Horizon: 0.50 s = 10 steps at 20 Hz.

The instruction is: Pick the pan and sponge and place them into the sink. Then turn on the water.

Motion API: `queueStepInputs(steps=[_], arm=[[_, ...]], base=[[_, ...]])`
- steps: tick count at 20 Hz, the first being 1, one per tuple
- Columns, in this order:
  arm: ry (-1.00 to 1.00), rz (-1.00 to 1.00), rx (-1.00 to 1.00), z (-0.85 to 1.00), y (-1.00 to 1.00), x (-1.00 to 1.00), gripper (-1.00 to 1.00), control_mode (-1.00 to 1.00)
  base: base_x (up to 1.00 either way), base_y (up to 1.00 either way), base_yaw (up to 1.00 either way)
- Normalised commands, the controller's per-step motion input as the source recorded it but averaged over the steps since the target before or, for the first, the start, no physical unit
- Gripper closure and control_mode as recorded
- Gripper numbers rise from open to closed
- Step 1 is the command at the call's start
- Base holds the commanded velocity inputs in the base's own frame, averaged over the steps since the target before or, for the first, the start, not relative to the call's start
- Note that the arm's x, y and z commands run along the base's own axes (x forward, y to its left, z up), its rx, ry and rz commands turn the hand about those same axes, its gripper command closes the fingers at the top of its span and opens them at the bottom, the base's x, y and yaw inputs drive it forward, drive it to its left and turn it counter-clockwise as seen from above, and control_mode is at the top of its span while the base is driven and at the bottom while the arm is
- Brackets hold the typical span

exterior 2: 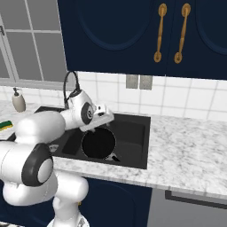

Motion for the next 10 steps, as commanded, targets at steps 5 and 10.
queueStepInputs(steps=[5, 10], arm=[[0.01, -0.31, 0.09, 0.81, 0.0, -0.5, -1.0, -1.0], [0.03, -0.15, 0.16, 0.49, -0.13, -0.59, -1.0, -1.0]], base=[[0.0, 0.0, 0.0], [0.0, 0.0, 0.0]])
